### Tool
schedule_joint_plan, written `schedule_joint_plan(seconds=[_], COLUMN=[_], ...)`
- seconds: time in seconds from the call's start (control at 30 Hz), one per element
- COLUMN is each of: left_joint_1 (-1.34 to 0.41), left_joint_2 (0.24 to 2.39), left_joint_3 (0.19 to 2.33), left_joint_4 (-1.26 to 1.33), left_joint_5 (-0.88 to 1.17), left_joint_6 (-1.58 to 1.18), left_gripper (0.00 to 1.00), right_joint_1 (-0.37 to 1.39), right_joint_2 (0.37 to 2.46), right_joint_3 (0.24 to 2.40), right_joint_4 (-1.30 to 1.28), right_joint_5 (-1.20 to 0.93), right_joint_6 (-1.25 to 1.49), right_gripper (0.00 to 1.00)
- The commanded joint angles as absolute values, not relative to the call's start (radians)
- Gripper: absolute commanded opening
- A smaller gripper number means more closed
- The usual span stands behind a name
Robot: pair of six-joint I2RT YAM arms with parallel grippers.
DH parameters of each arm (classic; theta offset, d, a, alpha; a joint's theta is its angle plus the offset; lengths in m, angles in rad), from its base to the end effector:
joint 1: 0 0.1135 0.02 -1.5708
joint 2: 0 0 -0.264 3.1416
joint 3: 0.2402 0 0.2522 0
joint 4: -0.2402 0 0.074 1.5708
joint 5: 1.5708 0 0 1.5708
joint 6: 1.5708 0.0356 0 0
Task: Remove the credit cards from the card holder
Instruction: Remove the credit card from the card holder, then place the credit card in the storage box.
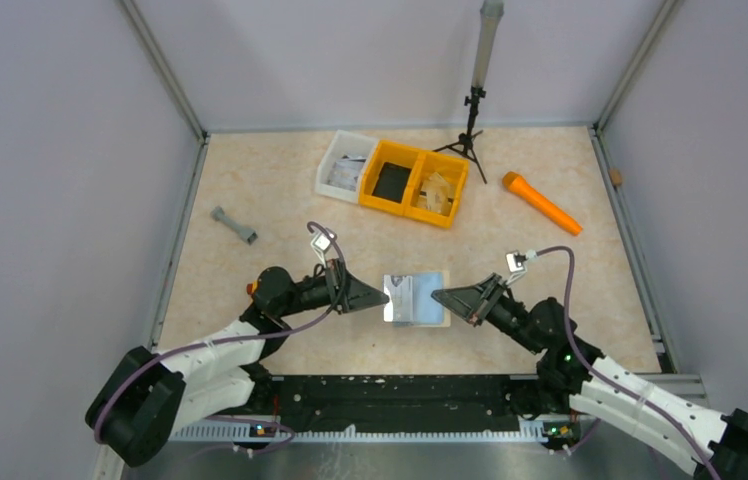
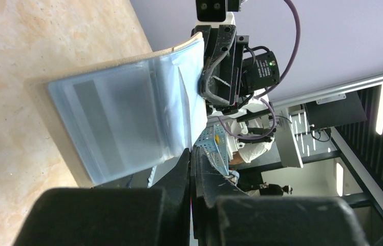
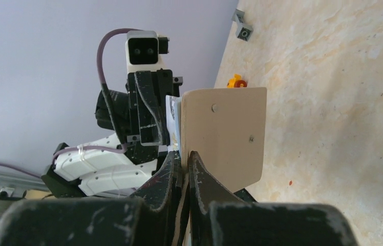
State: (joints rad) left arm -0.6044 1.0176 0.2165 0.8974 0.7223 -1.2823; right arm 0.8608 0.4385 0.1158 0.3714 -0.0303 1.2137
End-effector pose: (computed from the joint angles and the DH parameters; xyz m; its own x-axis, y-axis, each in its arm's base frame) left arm 0.1472 -0.1302 0.2137 -0.9053 -0.2489 -0.3441 0.3512 0.0169 -0.9361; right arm 0.0916 0.1082 0.2101 -0.7176 0.6018 -0.3505 -0.3016 0.1851 0.9353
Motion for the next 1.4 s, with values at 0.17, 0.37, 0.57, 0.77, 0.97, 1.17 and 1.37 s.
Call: schedule_joint_plan(seconds=[0.17, 0.37, 0.57, 0.77, 0.97, 1.17, 1.37], left_joint_1=[-0.534, -0.511, -0.491, -0.465, -0.436, -0.387, -0.328], left_joint_2=[0.946, 0.901, 0.880, 0.972, 1.145, 1.355, 1.656], left_joint_3=[0.205, 0.257, 0.385, 0.553, 0.690, 0.769, 0.936], left_joint_4=[0.773, 0.554, 0.341, 0.278, 0.334, 0.493, 0.697], left_joint_5=[0.713, 0.601, 0.334, 0.043, -0.155, -0.274, -0.199], left_joint_6=[-1.210, -1.114, -1.030, -1.051, -1.097, -1.183, -1.247], left_gripper=[0.00, 0.00, 0.00, 0.00, 0.00, 0.00, 0.00], right_joint_1=[0.847, 0.848, 0.847, 0.848, 0.847, 0.847, 0.847], right_joint_2=[0.290, 0.246, 0.240, 0.239, 0.242, 0.242, 0.244], right_joint_3=[0.136, 0.194, 0.280, 0.334, 0.385, 0.421, 0.425], right_joint_4=[0.224, 0.039, -0.089, -0.113, -0.123, -0.134, -0.114], right_joint_5=[0.116, 0.197, 0.268, 0.309, 0.346, 0.380, 0.389], right_joint_6=[1.186, 1.104, 1.005, 0.938, 0.861, 0.788, 0.758], right_gripper=[0.00, 0.00, 0.00, 0.00, 0.00, 0.00, 0.00])
